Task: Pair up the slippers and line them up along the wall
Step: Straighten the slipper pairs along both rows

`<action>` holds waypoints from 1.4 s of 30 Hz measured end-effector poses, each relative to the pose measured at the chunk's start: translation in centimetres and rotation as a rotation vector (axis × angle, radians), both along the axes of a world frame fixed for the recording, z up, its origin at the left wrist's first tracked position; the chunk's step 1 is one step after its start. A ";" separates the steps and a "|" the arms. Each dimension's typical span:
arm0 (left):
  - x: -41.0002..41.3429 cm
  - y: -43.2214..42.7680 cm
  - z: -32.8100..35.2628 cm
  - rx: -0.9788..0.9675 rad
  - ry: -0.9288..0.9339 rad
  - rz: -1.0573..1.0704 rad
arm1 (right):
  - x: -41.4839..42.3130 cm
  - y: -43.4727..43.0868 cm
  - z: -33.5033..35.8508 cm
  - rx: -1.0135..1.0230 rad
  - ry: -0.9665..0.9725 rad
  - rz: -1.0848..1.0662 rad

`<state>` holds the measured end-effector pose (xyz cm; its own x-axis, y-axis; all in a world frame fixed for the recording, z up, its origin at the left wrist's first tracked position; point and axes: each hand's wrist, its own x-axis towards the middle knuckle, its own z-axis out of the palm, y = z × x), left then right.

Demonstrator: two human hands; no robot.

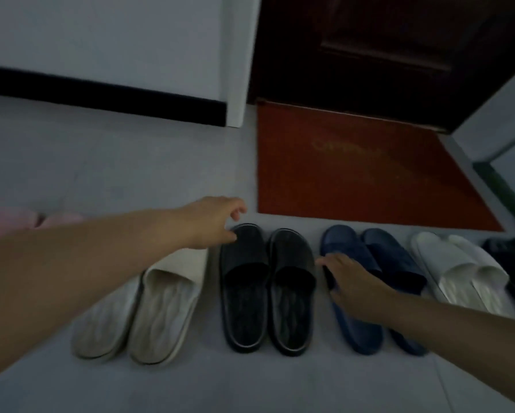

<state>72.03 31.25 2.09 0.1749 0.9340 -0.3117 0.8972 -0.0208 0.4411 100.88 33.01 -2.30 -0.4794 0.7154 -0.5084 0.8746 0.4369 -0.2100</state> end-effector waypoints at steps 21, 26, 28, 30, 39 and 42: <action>10.8 -0.1 -10.7 -0.149 0.175 0.561 | 1.7 2.3 -5.8 -0.389 0.472 -0.302; 17.6 2.9 -8.0 0.058 -0.037 0.374 | 10.7 3.3 -2.0 -0.188 0.373 -0.109; 21.1 3.6 -7.8 -0.028 -0.208 0.289 | 15.1 4.2 -1.6 0.018 0.375 -0.197; 24.0 3.8 -8.4 -0.128 -0.245 0.241 | 18.4 5.4 -2.1 0.151 0.280 -0.387; 27.2 4.7 -10.5 -0.161 -0.181 0.420 | 21.3 6.1 -6.1 0.028 0.492 -0.566; 27.2 4.6 -10.9 -0.131 -0.188 0.461 | 21.1 5.7 -6.6 -0.036 0.578 -0.561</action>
<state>99.26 35.89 -8.81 -0.1817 0.8826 -0.4336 0.7054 0.4242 0.5678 121.94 38.75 -8.90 -0.2476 0.9156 -0.3169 0.7107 -0.0507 -0.7017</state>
